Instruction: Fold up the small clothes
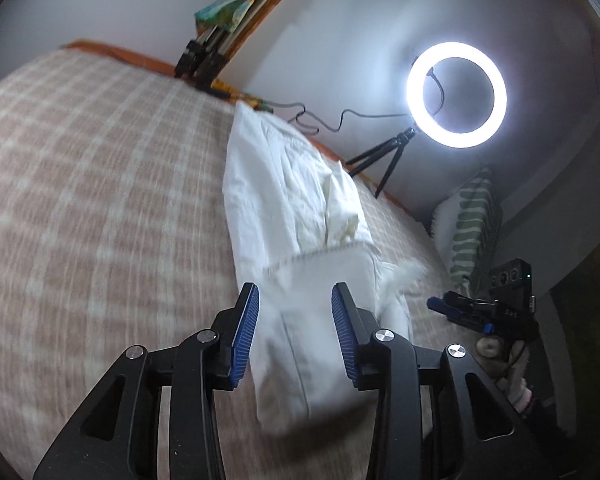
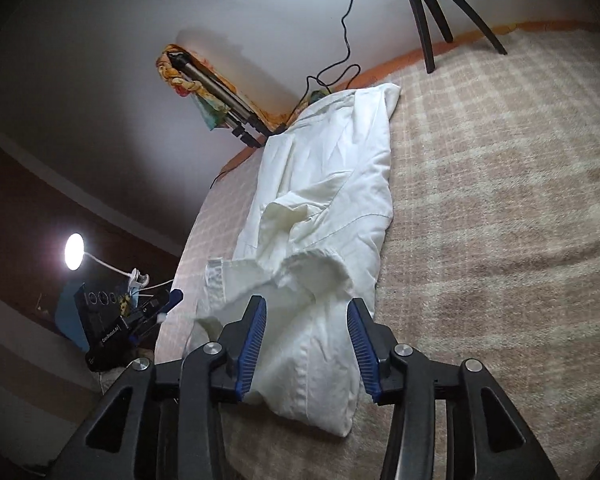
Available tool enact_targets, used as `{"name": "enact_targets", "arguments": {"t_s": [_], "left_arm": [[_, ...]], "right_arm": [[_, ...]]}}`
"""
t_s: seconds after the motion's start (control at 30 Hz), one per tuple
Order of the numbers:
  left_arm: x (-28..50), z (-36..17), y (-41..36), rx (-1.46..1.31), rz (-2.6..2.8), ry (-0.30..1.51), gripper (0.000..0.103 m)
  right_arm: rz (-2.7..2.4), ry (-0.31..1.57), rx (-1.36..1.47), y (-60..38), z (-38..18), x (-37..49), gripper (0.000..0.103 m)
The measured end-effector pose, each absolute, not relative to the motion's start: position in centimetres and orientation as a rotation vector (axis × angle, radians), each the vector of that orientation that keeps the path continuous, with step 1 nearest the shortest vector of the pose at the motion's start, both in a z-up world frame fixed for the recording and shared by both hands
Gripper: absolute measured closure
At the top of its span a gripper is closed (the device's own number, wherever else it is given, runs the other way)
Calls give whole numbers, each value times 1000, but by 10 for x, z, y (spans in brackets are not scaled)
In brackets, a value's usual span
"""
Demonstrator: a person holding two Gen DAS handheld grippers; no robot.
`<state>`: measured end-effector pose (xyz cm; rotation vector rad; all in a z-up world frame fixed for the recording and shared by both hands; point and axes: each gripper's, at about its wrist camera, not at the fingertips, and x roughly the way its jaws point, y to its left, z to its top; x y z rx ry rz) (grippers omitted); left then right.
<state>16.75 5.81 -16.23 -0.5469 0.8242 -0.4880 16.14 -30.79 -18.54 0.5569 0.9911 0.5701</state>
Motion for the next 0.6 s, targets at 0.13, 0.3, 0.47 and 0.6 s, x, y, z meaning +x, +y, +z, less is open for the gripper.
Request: {"name": "enact_targets", "arguments": {"t_s": [0.13, 0.3, 0.47, 0.6], "left_arm": [[159, -180, 59, -657, -520, 891, 63], [161, -183, 49, -723, -543, 909, 63], [174, -181, 29, -657, -543, 925, 67], [180, -174, 25, -634, -539, 876, 96]], "right_arm": [[570, 1023, 471, -294, -199, 156, 57], [582, 1074, 479, -278, -218, 162, 57], [595, 1090, 445, -262, -223, 159, 66], [580, 1075, 408, -261, -219, 152, 90]]}}
